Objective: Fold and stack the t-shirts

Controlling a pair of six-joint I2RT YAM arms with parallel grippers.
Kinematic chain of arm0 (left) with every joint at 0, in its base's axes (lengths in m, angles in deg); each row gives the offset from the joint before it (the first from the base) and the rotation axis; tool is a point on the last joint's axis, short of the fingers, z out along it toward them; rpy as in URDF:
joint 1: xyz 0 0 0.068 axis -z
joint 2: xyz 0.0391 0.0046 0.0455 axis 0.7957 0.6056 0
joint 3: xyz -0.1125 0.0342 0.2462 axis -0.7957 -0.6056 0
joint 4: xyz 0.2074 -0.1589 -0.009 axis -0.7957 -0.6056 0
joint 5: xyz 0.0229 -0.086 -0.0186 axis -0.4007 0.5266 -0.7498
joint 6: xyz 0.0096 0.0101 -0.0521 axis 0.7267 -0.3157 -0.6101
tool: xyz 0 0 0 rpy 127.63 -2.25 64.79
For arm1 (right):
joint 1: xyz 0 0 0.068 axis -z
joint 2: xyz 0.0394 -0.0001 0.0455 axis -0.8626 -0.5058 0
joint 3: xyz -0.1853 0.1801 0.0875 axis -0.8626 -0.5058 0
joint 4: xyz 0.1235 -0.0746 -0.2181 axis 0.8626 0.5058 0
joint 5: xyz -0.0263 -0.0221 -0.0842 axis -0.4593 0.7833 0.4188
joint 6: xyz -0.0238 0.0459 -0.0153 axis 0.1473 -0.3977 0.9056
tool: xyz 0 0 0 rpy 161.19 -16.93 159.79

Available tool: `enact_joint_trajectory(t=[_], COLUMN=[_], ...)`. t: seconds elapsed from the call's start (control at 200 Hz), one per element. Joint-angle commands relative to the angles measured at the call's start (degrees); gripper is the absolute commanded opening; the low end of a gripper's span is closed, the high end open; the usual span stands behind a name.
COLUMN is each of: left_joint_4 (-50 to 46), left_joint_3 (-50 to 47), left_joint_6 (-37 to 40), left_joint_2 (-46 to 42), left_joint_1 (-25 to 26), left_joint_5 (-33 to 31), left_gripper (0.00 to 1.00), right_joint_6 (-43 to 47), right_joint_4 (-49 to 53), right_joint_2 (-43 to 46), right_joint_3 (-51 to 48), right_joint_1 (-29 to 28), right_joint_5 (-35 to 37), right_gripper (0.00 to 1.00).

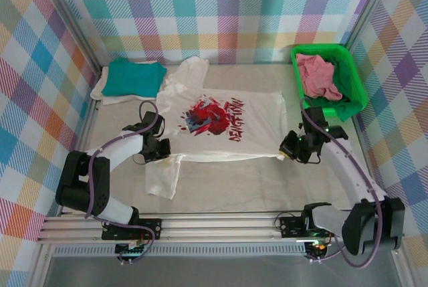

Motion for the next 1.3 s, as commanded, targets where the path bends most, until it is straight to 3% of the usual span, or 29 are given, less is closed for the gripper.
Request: enact_joint_trajectory(t=[0.0, 0.055, 0.085, 0.12, 0.175, 0.24, 0.315, 0.38, 0.52, 0.58, 0.72, 0.815, 1.01, 1.21, 1.295], left_joint_4=[0.48, 0.48, 0.48, 0.57, 0.26, -1.38, -3.65, -6.42, -10.12, -9.95, -5.25, -3.19, -5.19, -4.69, -4.05], left_joint_3=[0.37, 0.38, 0.3, 0.21, 0.29, 0.9, 1.46, 2.16, 2.87, 6.01, 20.05, 32.42, 54.68, 57.08, 53.58], left_joint_6=[1.06, 1.15, 1.1, 1.08, 0.97, 0.71, 0.36, 0.08, -0.9, -0.51, 3.07, 5.72, 5.75, 4.58, 3.99], left_joint_2=[1.24, 1.34, 1.26, 1.11, 0.67, -0.62, -3.48, -6.72, -13.02, -12.43, -0.84, 12.24, 35.15, 43.02, 43.21], left_joint_1=[-0.57, -0.57, -0.57, -0.57, -0.57, -0.57, -0.57, -0.57, -0.66, -0.66, -0.66, -0.74, -3.03, -4.22, -4.56], left_joint_5=[0.49, 0.74, 0.67, 0.79, 1.37, 2.28, 2.91, 2.74, 1.95, 3.02, 5.92, 5.55, 6.51, 5.45, 6.07], left_gripper=[0.01, 0.01, 0.01, 0.03, 0.12, 0.2, 0.31, 0.33, 0.33, 0.3, 0.18, 0.1, 0.03, 0.0, 0.0], right_joint_6=[-3.36, -4.07, -4.57, -4.77, -4.79, -3.92, -2.59, -0.76, 4.35, 5.72, 8.47, 9.33, 9.61, 8.54, 8.5], right_joint_4=[8.98, 8.73, 8.69, 8.2, 7.57, 7.18, 7.5, 8.96, 7.17, 5.41, -1.07, -3.68, -5.56, -6.17, -6.03], right_joint_2=[4.41, 6.31, 7.02, 7.52, 7.65, 6.84, 5.67, 3.68, -2.73, -7.81, -21.58, -31.05, -47.45, -57.3, -61.41], right_joint_3=[-3.56, -6.35, -7.88, -9.61, -11.51, -11.5, -9.2, -5.88, 1.54, 5.82, 14.78, 21.37, 33.95, 41.45, 44.77], right_joint_1=[0.66, 0.67, 0.65, 0.73, 0.81, 0.87, 0.84, 0.8, 0.21, -1.54, -4.02, -3.66, -1.76, -1.22, -0.98], right_joint_5=[3.74, 2.95, 2.79, 2.7, 3.21, 4.31, 4.8, 6.34, 10.23, 11.62, 16.01, 19.8, 16.29, 14.44, 13.36], right_gripper=[0.0, 0.0, 0.1, 0.11, 0.13, 0.22, 0.25, 0.32, 0.3, 0.18, 0.0, 0.0, 0.0, 0.0, 0.0])
